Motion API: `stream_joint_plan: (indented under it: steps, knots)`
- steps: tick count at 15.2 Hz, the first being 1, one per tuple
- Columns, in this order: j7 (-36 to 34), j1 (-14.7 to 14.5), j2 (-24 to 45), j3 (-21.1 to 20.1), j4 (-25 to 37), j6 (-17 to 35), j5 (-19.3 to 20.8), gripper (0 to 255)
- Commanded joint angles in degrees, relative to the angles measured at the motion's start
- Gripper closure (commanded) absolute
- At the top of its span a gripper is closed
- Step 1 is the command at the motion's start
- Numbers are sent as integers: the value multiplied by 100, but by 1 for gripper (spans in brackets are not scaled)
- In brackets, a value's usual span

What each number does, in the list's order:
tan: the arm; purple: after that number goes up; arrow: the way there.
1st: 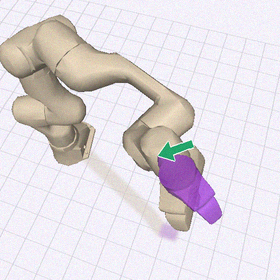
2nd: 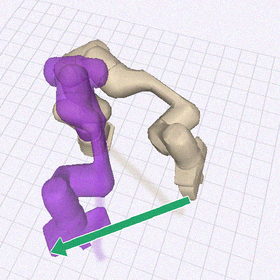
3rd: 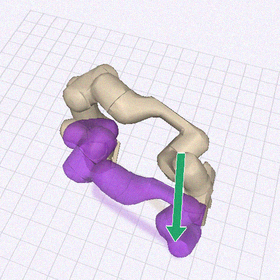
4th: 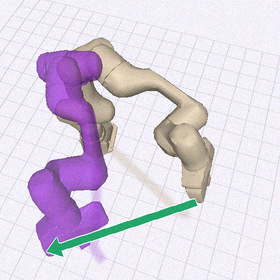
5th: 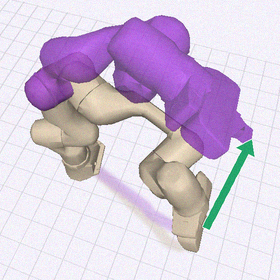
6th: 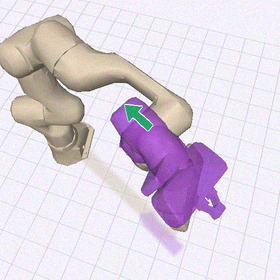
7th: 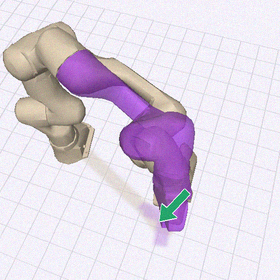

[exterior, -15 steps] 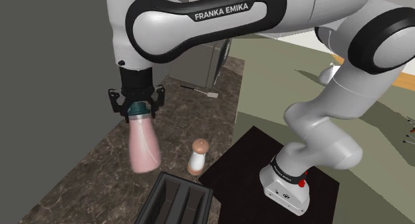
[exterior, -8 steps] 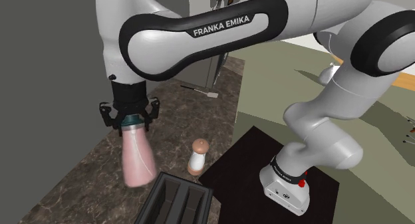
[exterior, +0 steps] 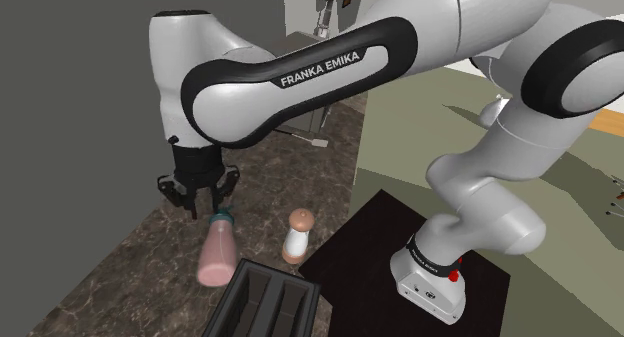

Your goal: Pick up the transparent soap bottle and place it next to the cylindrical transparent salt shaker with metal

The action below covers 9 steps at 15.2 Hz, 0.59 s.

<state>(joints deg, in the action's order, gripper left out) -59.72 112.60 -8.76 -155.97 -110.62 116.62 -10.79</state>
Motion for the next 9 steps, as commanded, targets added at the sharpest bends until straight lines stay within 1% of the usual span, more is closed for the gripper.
stream_joint_plan:
  steps: [1, 9]
  knots:
    - [24, 47, -87, 30, -53, 125, -53, 0]
    - [291, 487, -918, 185, -325, 1055, -617, 0]
